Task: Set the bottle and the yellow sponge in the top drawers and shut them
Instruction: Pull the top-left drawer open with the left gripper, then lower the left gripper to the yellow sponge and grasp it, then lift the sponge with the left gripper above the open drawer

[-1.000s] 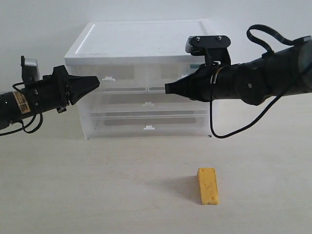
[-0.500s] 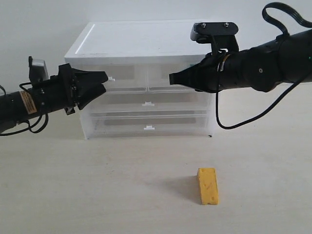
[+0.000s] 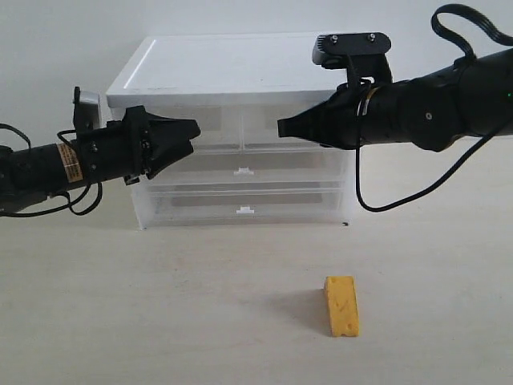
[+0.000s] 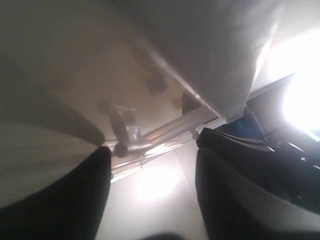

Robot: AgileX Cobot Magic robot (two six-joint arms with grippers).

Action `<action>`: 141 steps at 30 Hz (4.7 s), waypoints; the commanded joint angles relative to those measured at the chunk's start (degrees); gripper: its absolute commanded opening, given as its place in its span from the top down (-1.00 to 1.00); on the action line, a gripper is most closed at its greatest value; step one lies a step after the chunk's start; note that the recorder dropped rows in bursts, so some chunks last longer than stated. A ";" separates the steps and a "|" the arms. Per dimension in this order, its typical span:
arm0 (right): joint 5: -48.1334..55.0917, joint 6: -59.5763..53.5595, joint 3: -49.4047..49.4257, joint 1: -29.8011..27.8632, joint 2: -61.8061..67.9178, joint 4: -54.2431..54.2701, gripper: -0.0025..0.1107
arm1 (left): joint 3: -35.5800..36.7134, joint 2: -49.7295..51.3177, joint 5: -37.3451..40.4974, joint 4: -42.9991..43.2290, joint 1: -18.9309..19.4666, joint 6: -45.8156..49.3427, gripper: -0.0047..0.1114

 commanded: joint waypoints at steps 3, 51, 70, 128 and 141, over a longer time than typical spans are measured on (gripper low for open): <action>-1.20 -1.08 -0.29 -0.44 -0.86 0.02 0.96 | -0.42 -0.01 0.06 -2.52 1.32 -0.71 0.06; -3.11 -1.55 -0.29 -0.44 -0.86 0.02 0.96 | 20.02 -8.55 -5.05 -1.12 0.64 9.97 0.85; -0.44 -3.05 -0.29 -0.44 -0.86 0.02 0.96 | 32.10 -15.83 -5.05 12.41 -6.15 12.84 -0.32; 3.88 -6.52 -0.29 -0.44 -0.86 0.02 0.96 | -9.71 2.09 48.80 36.57 -41.47 0.73 -0.23; 3.88 -6.55 -0.29 -0.44 -0.86 0.02 0.96 | -12.65 6.21 44.81 36.57 -41.35 -3.09 -0.22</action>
